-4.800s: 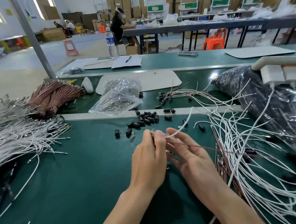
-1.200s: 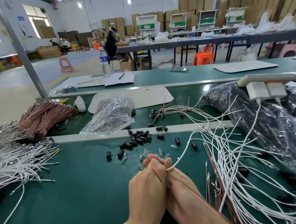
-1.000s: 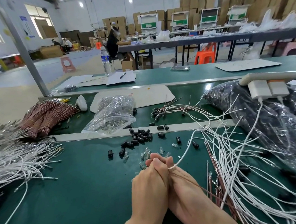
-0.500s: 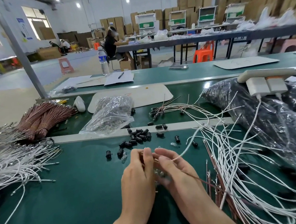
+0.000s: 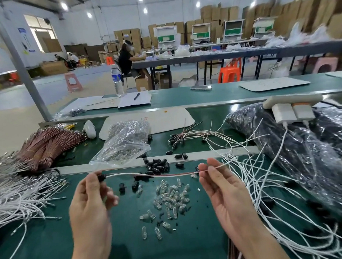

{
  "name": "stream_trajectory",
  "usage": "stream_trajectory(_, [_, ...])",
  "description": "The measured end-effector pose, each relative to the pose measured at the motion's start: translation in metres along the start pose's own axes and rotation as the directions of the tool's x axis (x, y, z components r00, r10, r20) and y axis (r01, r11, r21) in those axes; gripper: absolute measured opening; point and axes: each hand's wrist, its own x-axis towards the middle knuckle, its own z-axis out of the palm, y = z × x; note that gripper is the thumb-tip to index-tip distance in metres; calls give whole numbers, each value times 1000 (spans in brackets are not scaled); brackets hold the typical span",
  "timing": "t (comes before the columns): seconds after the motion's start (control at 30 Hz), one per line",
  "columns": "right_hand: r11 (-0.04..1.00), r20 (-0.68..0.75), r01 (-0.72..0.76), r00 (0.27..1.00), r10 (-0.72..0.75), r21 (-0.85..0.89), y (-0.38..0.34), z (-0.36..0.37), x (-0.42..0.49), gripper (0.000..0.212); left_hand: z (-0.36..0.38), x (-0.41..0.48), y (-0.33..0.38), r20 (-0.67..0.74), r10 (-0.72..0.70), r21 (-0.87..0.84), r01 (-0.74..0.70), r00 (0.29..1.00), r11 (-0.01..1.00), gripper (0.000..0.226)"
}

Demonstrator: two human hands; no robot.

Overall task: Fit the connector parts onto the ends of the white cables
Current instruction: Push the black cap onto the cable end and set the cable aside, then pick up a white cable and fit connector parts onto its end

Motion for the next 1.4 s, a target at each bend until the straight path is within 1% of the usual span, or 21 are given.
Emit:
stream_trajectory(0.1, [996,63,66,996,-62,-67,-17,24,1,30,0,4,7,-6,19,-59,-19,1000,998,18])
stream_trajectory(0.17, [987,140,97,987,-79,-128,-35,48,2,27,8,8,21,-55,81,-70,-84,995,994,19])
stream_trajectory(0.27, [980,254,69,967,-20,-185,-56,86,3,21,14,22,46,-194,215,-88,-235,957,968,20])
stream_trajectory(0.33, [973,311,54,950,19,-223,-62,101,4,20,12,36,58,-234,261,-68,-284,937,956,21])
stream_trajectory(0.4, [965,341,78,940,13,-251,-68,110,11,21,15,44,65,-214,301,-48,-317,929,947,18])
stream_trajectory(0.47, [965,317,111,948,-30,-240,-80,114,29,20,32,47,71,-167,347,12,-350,923,937,16])
stream_trajectory(0.53, [965,249,145,964,-89,-219,-97,111,59,15,63,52,67,-35,348,128,-341,937,931,13])
stream_trajectory(0.6, [947,124,148,985,-116,-286,-113,98,88,15,99,63,49,148,209,319,-247,967,915,16])
stream_trajectory(0.63, [925,44,105,994,-96,-365,-115,87,99,25,114,67,40,204,87,429,-169,975,887,29])
stream_trajectory(0.7, [852,-128,-37,991,-36,-523,-114,56,108,45,129,70,21,217,-131,680,-54,967,732,56])
stream_trajectory(0.77, [836,-234,-143,972,18,-530,-108,27,104,44,127,63,5,245,-176,839,-118,954,531,63])
stream_trajectory(0.8, [824,-255,-158,967,16,-545,-104,16,100,37,122,57,-3,280,-163,868,-177,946,464,58])
stream_trajectory(0.87, [795,-302,-141,952,-56,-590,-99,0,98,33,112,39,-17,386,-186,884,-304,904,356,42])
stream_trajectory(0.93, [773,-322,-98,936,-142,-627,-96,-10,93,47,111,14,-22,456,-300,889,-415,838,194,33])
stream_trajectory(1.0, [719,-312,-76,928,-202,-691,-91,-15,83,52,117,-14,-25,490,-404,852,-523,772,35,43])
stream_trajectory(1.03, [688,-308,-72,924,-227,-722,-89,-16,77,51,122,-29,-24,495,-442,832,-554,748,-6,47])
stream_trajectory(1.07, [659,-298,-62,921,-252,-749,-88,-17,72,49,127,-44,-22,500,-475,816,-578,724,-22,47])
stream_trajectory(1.17, [568,-263,-61,923,-280,-821,-84,-17,56,47,137,-84,-16,523,-587,767,-641,619,8,47])
stream_trajectory(1.27, [415,-154,-35,954,-257,-909,-76,-20,34,47,136,-113,-18,483,-712,711,-703,509,-20,34])
stream_trajectory(1.33, [264,-61,7,967,-249,-964,-69,-26,18,45,136,-127,-22,462,-738,684,-727,492,-57,18])
stream_trajectory(1.4, [194,-8,39,972,-233,-980,-66,-30,6,48,137,-135,-26,464,-726,695,-717,507,-57,12])
